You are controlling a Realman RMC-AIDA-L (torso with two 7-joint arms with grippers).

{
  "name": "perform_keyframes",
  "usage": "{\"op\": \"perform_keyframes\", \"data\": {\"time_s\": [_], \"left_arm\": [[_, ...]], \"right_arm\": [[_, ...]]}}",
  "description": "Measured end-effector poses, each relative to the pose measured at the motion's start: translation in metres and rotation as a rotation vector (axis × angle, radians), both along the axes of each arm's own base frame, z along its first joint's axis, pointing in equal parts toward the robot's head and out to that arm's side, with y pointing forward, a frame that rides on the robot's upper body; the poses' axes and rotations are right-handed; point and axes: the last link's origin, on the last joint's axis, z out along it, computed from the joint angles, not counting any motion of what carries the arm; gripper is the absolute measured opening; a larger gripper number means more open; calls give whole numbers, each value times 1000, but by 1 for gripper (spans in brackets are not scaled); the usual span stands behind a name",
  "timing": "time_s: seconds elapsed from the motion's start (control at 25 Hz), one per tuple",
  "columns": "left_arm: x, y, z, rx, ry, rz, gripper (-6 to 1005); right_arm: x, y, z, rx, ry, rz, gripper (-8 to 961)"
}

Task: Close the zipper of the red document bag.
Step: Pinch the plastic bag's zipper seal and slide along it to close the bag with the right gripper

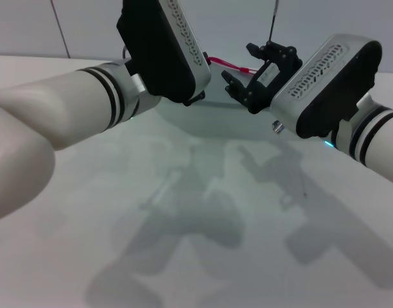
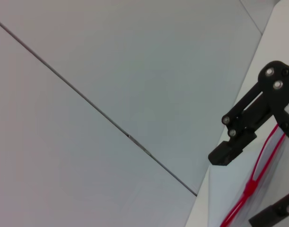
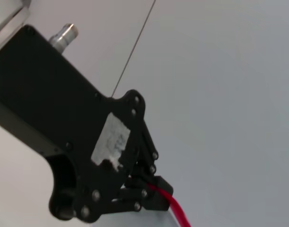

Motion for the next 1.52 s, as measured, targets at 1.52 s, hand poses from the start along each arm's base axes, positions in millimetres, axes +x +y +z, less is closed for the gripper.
{"op": "perform_keyframes", "data": {"time_s": [1.52], "left_arm": [[3,1,-1,16,1,-34,38]], "right_arm": [[4,4,-8,2,-51,9,487]]}}
